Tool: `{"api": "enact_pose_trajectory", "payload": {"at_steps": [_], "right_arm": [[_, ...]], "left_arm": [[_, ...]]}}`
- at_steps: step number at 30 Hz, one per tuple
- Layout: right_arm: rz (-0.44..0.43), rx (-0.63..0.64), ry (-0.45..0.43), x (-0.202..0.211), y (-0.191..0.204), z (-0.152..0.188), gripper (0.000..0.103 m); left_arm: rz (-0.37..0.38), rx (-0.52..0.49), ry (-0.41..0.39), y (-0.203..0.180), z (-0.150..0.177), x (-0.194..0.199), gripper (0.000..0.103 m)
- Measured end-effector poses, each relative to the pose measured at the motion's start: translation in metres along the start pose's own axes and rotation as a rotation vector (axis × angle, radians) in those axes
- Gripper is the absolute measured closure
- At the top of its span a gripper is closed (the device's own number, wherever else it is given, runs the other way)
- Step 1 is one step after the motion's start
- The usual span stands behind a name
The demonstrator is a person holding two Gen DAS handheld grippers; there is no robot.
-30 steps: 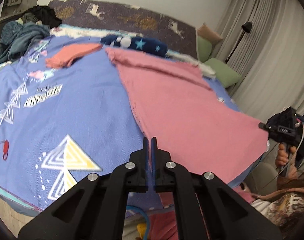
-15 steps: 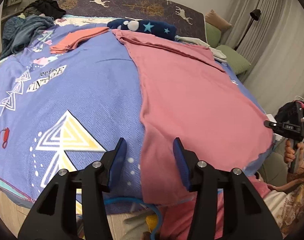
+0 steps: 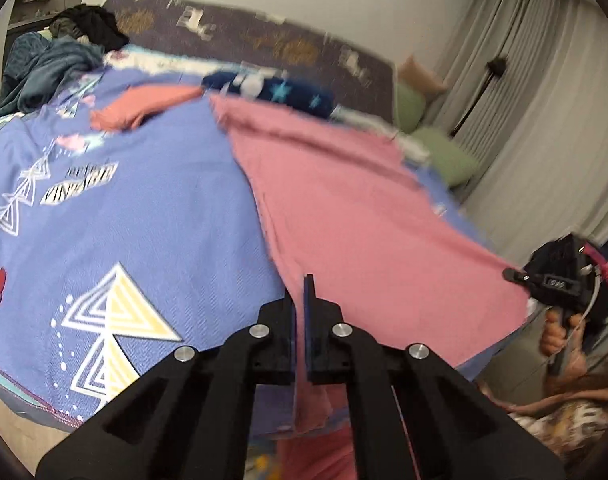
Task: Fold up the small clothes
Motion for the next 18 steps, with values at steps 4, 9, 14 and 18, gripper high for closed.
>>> {"api": "enact_pose_trajectory", "payload": {"at_steps": [4,9,14,18], "right_arm": [[-0.074,-0.023,-0.067,0.036,0.01,-0.014,0.099],[-0.137,0.008,-0.187,0.091,0.029,-0.022,0.1],[-0.001,0.084,-0.205,0.098,0.023,-0.017,0.099],[-0.018,0.049,-0.177,0.08,0.02,-0.025,0.099]], "left_arm": [[0.029,-0.059,-0.078,-0.032,-0.018,0.028,0.101],[0.063,-0.112,-0.152,-0.068,-0.025,0.062,0.101],[0.068,-0.137,-0.164,-0.081,-0.026,0.067,0.101],[0.061,-0.101,-0.163,-0.073,-0.034,0.054,0.101]]}}
Point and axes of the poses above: each gripper's, at about its wrist camera, not at the fingertips, and x roughly against the way its jaws point, y to its left, z to its underside, the point moved 10 cm from there along -x, roughly the way its jaws point, and after that the axes turned 12 degrees about z, right-handed, at the moved point
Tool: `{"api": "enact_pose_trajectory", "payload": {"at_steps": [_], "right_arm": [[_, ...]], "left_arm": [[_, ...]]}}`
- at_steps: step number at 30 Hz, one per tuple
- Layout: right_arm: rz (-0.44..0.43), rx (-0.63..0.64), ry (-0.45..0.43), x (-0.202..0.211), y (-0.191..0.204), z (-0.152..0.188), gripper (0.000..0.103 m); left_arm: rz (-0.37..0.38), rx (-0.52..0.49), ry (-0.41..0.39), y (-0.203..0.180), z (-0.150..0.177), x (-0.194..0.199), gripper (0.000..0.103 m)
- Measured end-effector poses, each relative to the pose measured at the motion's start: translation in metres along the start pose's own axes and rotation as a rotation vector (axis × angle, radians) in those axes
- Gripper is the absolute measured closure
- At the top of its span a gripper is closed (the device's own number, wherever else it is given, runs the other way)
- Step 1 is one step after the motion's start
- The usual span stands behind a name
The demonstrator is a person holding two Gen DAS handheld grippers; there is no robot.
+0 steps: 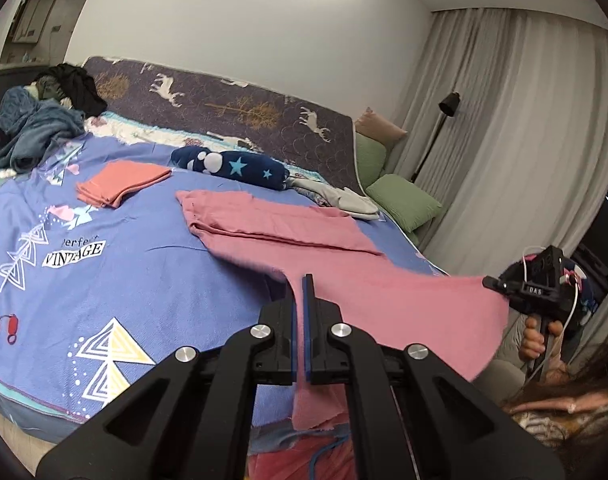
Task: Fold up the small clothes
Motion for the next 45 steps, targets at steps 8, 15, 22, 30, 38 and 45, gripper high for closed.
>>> {"api": "enact_pose_trajectory", "payload": {"at_steps": [8,15,22,30,38,45], "right_arm": [[0.001,0.002,0.008,-0.032,0.001,-0.028,0.098],[0.039,-0.012,-0.02,-0.066,-0.007,-0.088,0.098],[0.104,-0.055,0.002,-0.135,-0.031,-0.154,0.097],[0.175,-0.093,0.113,-0.252,-0.073,-0.189,0.09],[0.336,-0.091,0.213,-0.292,-0.129,-0.15,0.052],[0.37,-0.112,0.212,-0.227,-0.148,-0.11,0.046]], "left_arm": [[-0.014,0.039,0.02,0.017,-0.021,-0.035,0.101],[-0.067,0.036,-0.018,0.043,-0.078,-0.07,0.101],[-0.122,0.058,-0.023,0.084,-0.138,-0.135,0.101],[-0.271,0.105,0.091,0.178,-0.15,-0.237,0.101],[-0.393,0.126,0.247,0.232,-0.094,-0.262,0.067],[-0.394,0.064,0.22,0.192,-0.071,-0.189,0.043]]}}
Point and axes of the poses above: each gripper's, at about its wrist camera, not at the fingertips, and x roughly against the way its jaws point, y to its left, z to its underside, the point moved 10 cm from there along -x, roughly the way its jaws point, and after that the axes turned 12 degrees about z, right-handed, at the moved point
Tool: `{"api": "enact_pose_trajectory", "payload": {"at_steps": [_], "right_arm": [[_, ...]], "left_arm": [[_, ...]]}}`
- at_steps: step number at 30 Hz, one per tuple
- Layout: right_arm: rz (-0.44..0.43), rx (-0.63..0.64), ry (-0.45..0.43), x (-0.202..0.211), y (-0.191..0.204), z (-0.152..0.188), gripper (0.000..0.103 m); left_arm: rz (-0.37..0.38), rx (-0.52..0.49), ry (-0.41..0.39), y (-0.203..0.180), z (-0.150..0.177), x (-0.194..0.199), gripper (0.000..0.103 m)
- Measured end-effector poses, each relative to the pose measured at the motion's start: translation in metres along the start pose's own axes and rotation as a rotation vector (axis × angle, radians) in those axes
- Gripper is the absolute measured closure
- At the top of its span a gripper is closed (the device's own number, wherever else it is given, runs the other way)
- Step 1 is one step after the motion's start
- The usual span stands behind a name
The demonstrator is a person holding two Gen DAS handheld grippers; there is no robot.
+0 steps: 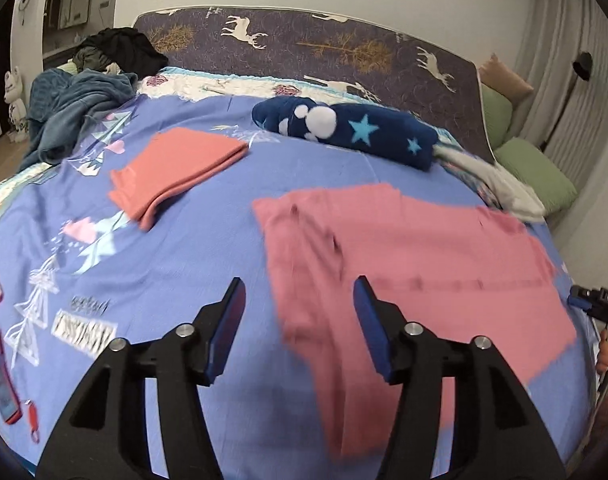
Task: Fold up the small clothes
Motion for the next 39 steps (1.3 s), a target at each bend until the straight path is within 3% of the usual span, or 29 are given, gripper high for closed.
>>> {"api": "enact_pose_trajectory", "payload": {"at_steps": [8,14,16,17,18,20,22,25,27,29,30,31,33,34,35,39], "right_arm": [[-0.039,0.043,0.042,0.027,0.011,0.056,0.039],[-0.054,0.089,0.044,0.034,0.03,0.075,0.039],[-0.045,0.114,0.035,0.037,0.033,0.079,0.039],[-0.039,0.123,0.031,0.038,0.034,0.081,0.039],[-0.034,0.13,0.028,0.038,0.035,0.082,0.039],[-0.02,0.137,0.022,0.039,0.035,0.084,0.039],[-0.011,0.145,0.016,0.041,0.035,0.086,0.039],[0.001,0.171,-0.007,0.046,0.034,0.088,0.039],[0.011,0.197,-0.021,0.046,0.036,0.087,0.039],[0.015,0.217,-0.024,0.044,0.04,0.086,0.039],[0.014,0.227,-0.026,0.042,0.043,0.085,0.039],[0.015,0.234,-0.029,0.04,0.046,0.083,0.039],[0.013,0.228,-0.025,0.035,0.049,0.08,0.039],[0.008,0.222,-0.022,0.033,0.05,0.079,0.039],[0.001,0.214,-0.019,0.032,0.051,0.078,0.039],[0.013,0.214,-0.024,0.031,0.051,0.074,0.053]], "left_arm": [[0.12,0.06,0.1,-0.017,0.072,0.018,0.035],[0.086,0.019,0.138,-0.019,0.093,0.012,0.039],[0.08,-0.008,0.127,-0.02,0.091,0.009,0.077],[0.084,-0.014,0.128,-0.021,0.089,0.008,0.087],[0.079,-0.027,0.124,-0.022,0.087,0.006,0.103],[-0.001,-0.055,0.12,-0.016,0.083,0.008,0.103],[-0.031,-0.038,0.107,-0.006,0.079,0.015,0.103],[-0.013,0.019,0.078,0.009,0.077,0.026,0.103],[0.046,0.03,0.061,0.004,0.077,0.029,0.103],[0.082,-0.018,0.068,-0.012,0.08,0.027,0.087],[0.079,-0.058,0.081,-0.02,0.083,0.024,0.069],[0.069,-0.099,0.097,-0.026,0.086,0.019,0.067],[0.031,-0.165,0.139,-0.034,0.092,0.005,0.067],[0.025,-0.168,0.15,-0.034,0.093,0.002,0.091],[0.027,-0.16,0.16,-0.033,0.093,-0.003,0.098],[0.02,-0.138,0.121,-0.024,0.083,0.013,0.099]]}}
Point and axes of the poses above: each gripper's, at about its wrist camera, not at the fingertips, and x roughly against the way its jaws point, y to its left, z to its underside, the point moved 10 cm from there along -x, roughly the way its jaws point, and after that the axes turned 12 degrees about z, right-handed, at the moved point
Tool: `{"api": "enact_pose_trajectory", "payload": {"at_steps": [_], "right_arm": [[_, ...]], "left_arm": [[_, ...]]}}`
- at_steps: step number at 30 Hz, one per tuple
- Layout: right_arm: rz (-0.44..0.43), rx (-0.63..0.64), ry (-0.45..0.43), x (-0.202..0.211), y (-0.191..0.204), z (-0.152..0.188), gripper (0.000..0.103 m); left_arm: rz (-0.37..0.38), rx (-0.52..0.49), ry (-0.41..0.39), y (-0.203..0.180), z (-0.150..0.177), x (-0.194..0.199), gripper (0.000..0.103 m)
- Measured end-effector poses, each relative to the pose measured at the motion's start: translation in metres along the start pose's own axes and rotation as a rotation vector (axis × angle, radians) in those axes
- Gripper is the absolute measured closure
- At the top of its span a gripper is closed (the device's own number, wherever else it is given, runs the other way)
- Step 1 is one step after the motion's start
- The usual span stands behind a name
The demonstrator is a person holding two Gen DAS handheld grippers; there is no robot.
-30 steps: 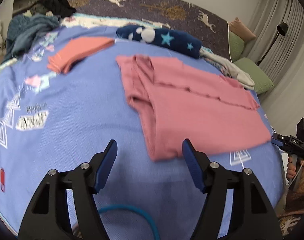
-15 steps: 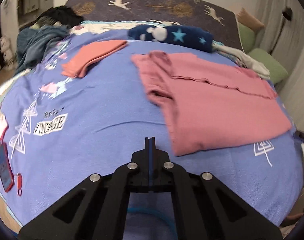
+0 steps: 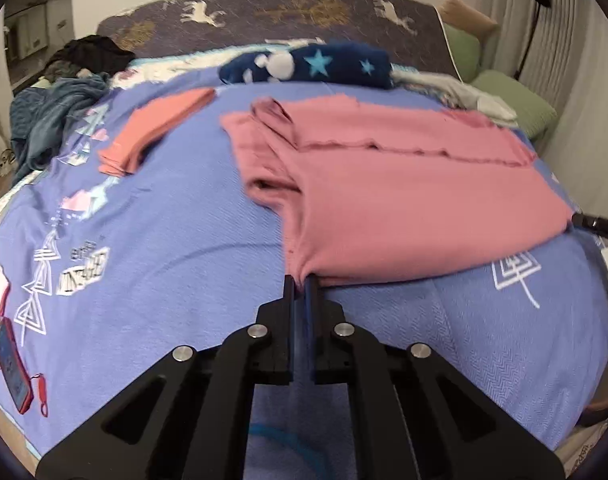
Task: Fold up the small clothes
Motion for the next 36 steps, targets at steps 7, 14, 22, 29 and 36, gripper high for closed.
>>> {"api": "enact_pose_trajectory", "payload": {"at_steps": [7,14,22,29,36], "right_arm": [[0.007,-0.015,0.018,0.002,-0.011,0.006,0.064],[-0.023,-0.061,0.061,-0.011,-0.004,0.007,0.033],[-0.042,-0.112,0.093,-0.039,0.003,-0.012,0.097],[-0.182,-0.19,0.031,0.025,0.001,-0.017,0.099],[-0.027,-0.066,0.161,0.043,-0.016,0.048,0.093]], "left_arm": [[0.028,0.061,-0.004,0.007,0.011,0.013,0.096],[0.167,0.192,0.024,-0.013,0.014,-0.007,0.04],[0.174,0.106,0.041,-0.027,-0.017,-0.039,0.094],[0.194,0.035,-0.02,-0.046,-0.019,0.022,0.094],[0.129,0.0,0.048,-0.052,0.038,0.046,0.089]]}}
Point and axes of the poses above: each gripper's, at about its wrist camera, not at the fingertips, and x roughly against the way its jaws point, y to its left, z to its underside, the point moved 10 cm from there along -x, roughly the way its jaws point, and after that the axes turned 12 degrees about z, right-handed, at the moved point
